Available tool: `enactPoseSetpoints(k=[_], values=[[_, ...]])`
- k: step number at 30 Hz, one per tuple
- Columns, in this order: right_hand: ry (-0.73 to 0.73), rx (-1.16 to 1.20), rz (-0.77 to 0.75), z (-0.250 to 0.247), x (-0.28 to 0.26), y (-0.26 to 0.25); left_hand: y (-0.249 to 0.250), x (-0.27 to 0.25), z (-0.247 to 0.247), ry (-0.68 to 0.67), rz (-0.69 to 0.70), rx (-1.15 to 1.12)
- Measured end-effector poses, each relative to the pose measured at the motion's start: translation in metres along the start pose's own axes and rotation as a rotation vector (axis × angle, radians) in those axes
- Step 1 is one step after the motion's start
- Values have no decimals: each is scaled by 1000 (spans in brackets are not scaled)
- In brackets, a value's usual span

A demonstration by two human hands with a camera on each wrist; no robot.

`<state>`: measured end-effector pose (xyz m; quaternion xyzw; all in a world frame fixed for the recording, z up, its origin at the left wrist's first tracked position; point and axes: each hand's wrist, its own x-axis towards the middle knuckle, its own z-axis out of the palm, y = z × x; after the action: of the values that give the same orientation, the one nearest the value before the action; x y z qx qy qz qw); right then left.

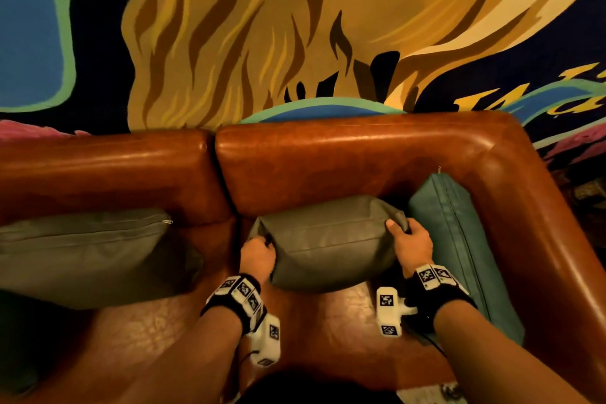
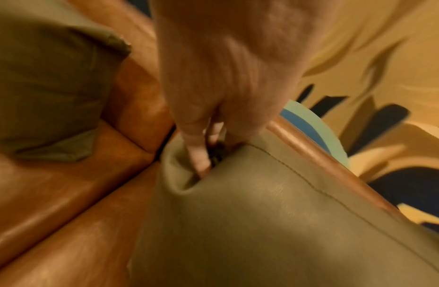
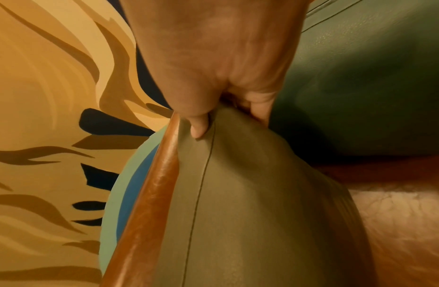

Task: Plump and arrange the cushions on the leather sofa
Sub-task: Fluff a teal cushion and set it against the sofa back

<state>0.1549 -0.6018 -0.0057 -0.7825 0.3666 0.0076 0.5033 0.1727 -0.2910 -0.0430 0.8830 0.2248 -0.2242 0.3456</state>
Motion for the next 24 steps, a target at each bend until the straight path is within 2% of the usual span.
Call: enactPoseSetpoints(k=[2,5,8,12,15,16,18,20,22,23,24], values=[[-23,-25,-45,-1,-3,1,2,10,8,-20,-104,114],[-11,-44,-76,-1,-8,3,-2,14,17,-7,-235,65],[7,-65,-94,1,-6,6,-14,18,19,-6,-227,90],[-63,-99,-114,6,-8,7,-21,29,8,-18,-248,82],[-42,-144,-123,-6,-2,3,-16,31,-16,-57,-104,-94],[-23,-170,-115,-14,3,4,-16,25,-27,-95,-33,-215],[15,-212,-102,-34,16,8,-20,10,-51,-157,21,-562],[-5,-217,-124,-49,24,13,-25,-5,-78,-52,23,-797],[-23,-237,-133,-54,23,19,-38,-16,-96,85,-38,-965],[-22,-241,-116,-52,20,24,-41,-19,-97,102,-86,-964],[-26,-236,-95,-48,17,30,-38,-25,-93,50,-117,-934]])
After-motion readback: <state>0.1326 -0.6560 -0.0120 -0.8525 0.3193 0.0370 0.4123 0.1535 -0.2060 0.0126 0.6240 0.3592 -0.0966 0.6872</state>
